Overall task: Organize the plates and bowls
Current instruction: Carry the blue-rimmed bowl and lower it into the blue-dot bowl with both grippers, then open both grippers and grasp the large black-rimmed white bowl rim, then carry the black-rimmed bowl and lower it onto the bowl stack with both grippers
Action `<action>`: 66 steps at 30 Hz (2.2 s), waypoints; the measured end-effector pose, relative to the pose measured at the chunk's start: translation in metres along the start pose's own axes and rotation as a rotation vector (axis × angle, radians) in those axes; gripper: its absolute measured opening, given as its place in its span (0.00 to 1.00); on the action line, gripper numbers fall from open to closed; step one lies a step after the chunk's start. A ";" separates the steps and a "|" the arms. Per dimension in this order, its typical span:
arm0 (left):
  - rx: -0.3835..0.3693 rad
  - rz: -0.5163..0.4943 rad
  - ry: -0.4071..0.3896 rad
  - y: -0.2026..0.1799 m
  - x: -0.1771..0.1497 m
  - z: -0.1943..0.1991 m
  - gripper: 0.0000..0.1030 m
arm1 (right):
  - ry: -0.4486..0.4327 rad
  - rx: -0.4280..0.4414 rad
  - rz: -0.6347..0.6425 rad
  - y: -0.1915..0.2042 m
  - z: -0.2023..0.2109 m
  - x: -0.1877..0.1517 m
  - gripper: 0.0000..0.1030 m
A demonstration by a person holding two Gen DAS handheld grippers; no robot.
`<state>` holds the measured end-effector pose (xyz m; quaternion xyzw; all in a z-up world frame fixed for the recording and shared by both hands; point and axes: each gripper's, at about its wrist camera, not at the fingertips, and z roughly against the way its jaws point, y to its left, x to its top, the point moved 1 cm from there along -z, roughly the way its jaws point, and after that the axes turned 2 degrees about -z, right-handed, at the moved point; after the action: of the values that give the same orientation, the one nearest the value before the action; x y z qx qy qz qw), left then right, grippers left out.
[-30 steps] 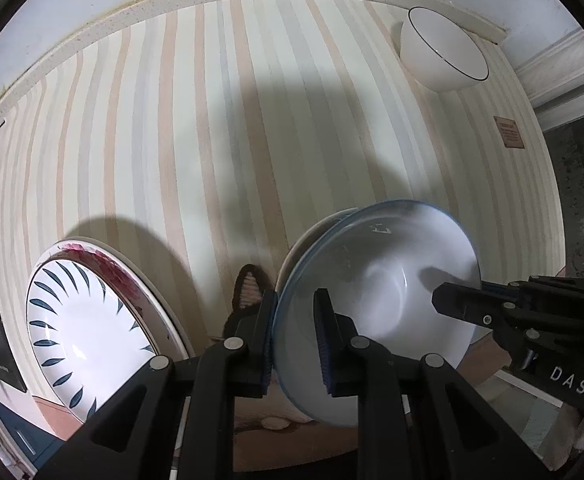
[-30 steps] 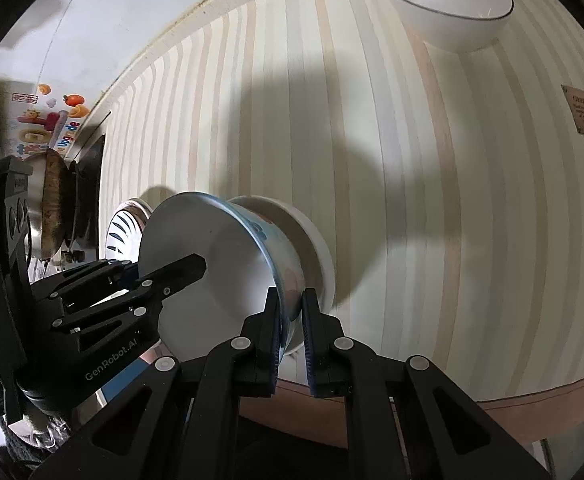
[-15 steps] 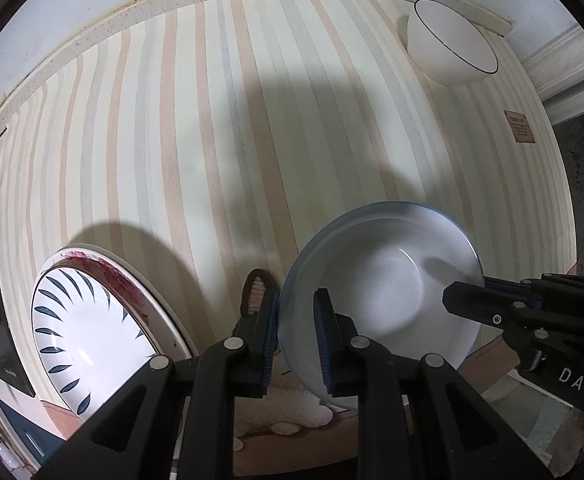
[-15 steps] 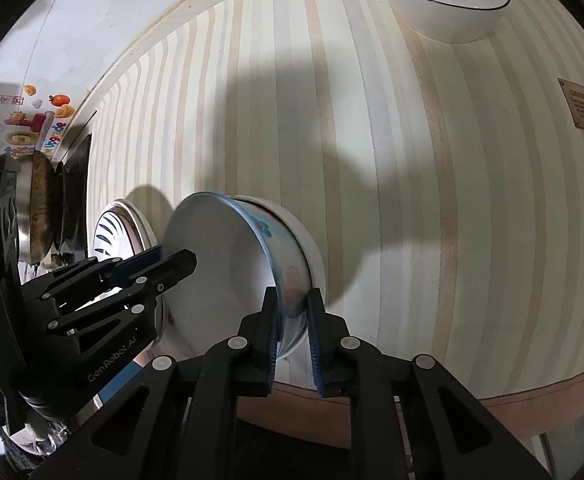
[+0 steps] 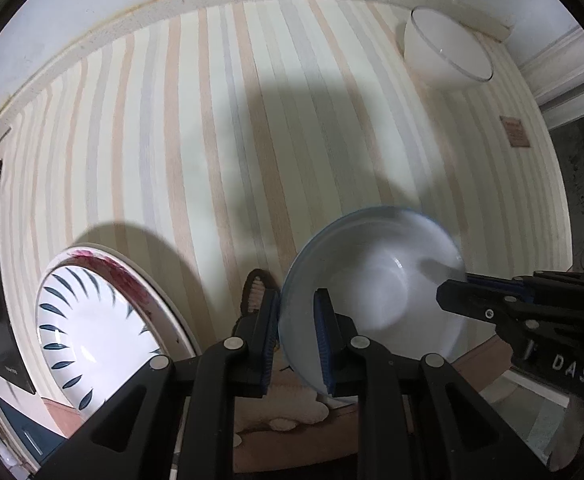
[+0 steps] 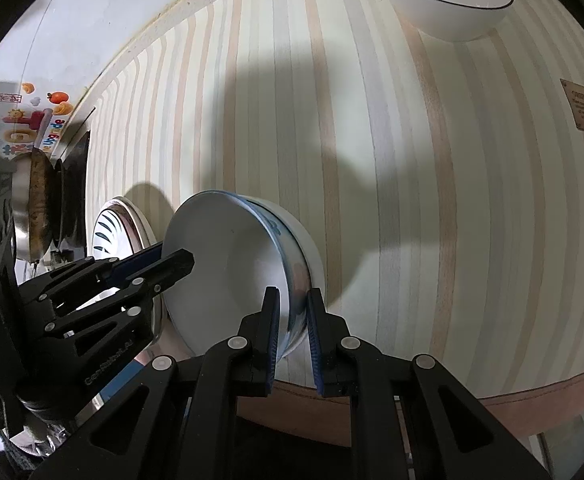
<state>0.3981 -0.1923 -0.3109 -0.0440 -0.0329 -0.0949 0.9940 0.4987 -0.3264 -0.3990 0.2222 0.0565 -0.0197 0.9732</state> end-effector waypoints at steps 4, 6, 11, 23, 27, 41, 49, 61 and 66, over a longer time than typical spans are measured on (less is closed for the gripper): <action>-0.010 0.005 -0.071 -0.004 0.008 0.032 0.16 | -0.015 0.063 -0.010 -0.005 0.014 0.001 0.16; -0.031 0.018 -0.110 -0.007 0.022 0.048 0.18 | -0.037 0.096 -0.016 -0.011 0.030 0.004 0.17; -0.072 0.033 -0.165 -0.027 0.083 0.063 0.27 | -0.117 0.113 -0.059 -0.040 0.075 0.030 0.38; -0.065 -0.041 -0.050 -0.092 0.224 -0.023 0.27 | -0.283 0.029 -0.227 -0.149 0.117 0.154 0.42; -0.050 -0.051 0.013 -0.103 0.240 -0.054 0.27 | -0.265 0.007 -0.236 -0.157 0.101 0.180 0.42; -0.061 -0.064 0.059 -0.110 0.236 -0.083 0.12 | -0.217 -0.020 -0.203 -0.160 0.065 0.201 0.12; -0.054 -0.084 0.038 -0.114 0.242 -0.068 0.12 | -0.208 -0.014 -0.207 -0.162 0.068 0.203 0.11; -0.068 -0.112 -0.026 -0.113 0.216 -0.012 0.12 | -0.233 0.005 -0.194 -0.148 0.087 0.191 0.11; -0.081 -0.106 -0.048 -0.103 0.190 0.010 0.12 | -0.249 0.012 -0.167 -0.130 0.103 0.170 0.11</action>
<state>0.5639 -0.3270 -0.2783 -0.0845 -0.0553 -0.1476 0.9839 0.6693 -0.4910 -0.3828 0.2187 -0.0467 -0.1282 0.9662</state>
